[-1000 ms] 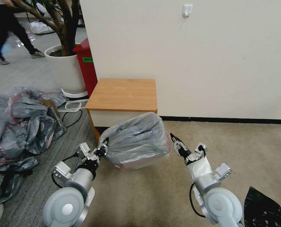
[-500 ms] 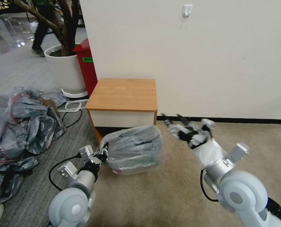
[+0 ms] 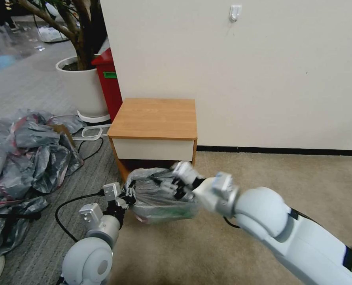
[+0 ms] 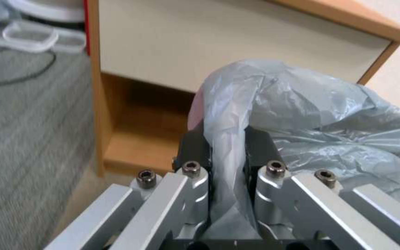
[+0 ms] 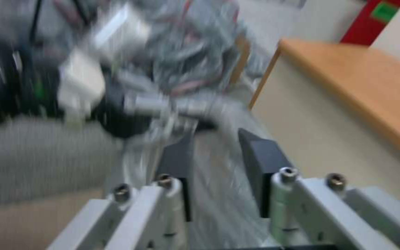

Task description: Pick up the garbage bag from the table and place it over the trash can.

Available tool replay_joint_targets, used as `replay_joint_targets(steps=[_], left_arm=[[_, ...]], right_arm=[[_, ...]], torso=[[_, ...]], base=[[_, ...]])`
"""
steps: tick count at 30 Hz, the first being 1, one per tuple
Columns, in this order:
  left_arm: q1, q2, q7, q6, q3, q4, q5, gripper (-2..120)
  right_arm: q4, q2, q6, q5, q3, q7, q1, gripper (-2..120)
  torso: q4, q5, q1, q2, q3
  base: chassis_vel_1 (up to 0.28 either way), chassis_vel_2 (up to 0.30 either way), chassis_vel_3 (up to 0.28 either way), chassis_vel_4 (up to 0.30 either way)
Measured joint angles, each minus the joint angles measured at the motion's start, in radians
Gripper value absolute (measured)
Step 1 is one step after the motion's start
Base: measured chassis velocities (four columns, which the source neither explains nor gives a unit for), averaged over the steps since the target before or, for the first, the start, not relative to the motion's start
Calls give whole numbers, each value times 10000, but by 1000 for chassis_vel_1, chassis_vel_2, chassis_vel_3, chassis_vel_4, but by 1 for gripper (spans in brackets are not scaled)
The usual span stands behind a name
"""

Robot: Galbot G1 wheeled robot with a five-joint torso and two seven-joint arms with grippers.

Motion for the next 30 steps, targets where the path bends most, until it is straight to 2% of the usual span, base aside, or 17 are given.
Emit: replay_joint_targets(steps=[1, 2, 4, 7, 15, 18, 26, 30], left_arm=[[19, 18, 109, -66, 4, -47, 232, 9], [19, 18, 109, -66, 4, -47, 232, 9], [72, 12, 294, -203, 12, -77, 675, 9], [174, -56, 512, -347, 70, -140, 1206, 9], [313, -194, 609, -415, 263, -329, 1591, 9], [313, -238, 610, -417, 302, -373, 1637, 9], [373, -387, 643, -430, 453, -403, 1938, 9], [396, -457, 647, -434, 556, -434, 2010, 9]], right_arm=[[-134, -12, -413, -101, -292, -130, 388, 19], [-134, -12, -413, -101, -292, -130, 388, 19], [-340, -8, -795, -162, -644, -162, 817, 10], [-642, 10, -884, -416, -1100, -160, 1340, 0], [-1053, 174, -887, -793, -1969, -145, 2037, 4], [-1223, 250, -881, -860, -2237, -143, 2225, 0], [-1831, 421, -853, -873, -2857, -131, 2813, 0], [-2121, 450, -844, -894, -3052, -131, 3009, 5]], torso=[[0, 0, 0, 1, 0], [0, 0, 0, 1, 0], [0, 1, 1, 0, 0], [1, 1, 0, 0, 0], [1, 0, 0, 0, 0], [0, 1, 0, 0, 0], [1, 1, 0, 0, 0], [0, 1, 0, 0, 0]], base=[[0, 0, 0, 0], [0, 0, 0, 0], [0, 0, 0, 0], [0, 0, 0, 0], [0, 0, 0, 0], [0, 0, 0, 0], [0, 0, 0, 0], [0, 0, 0, 0]])
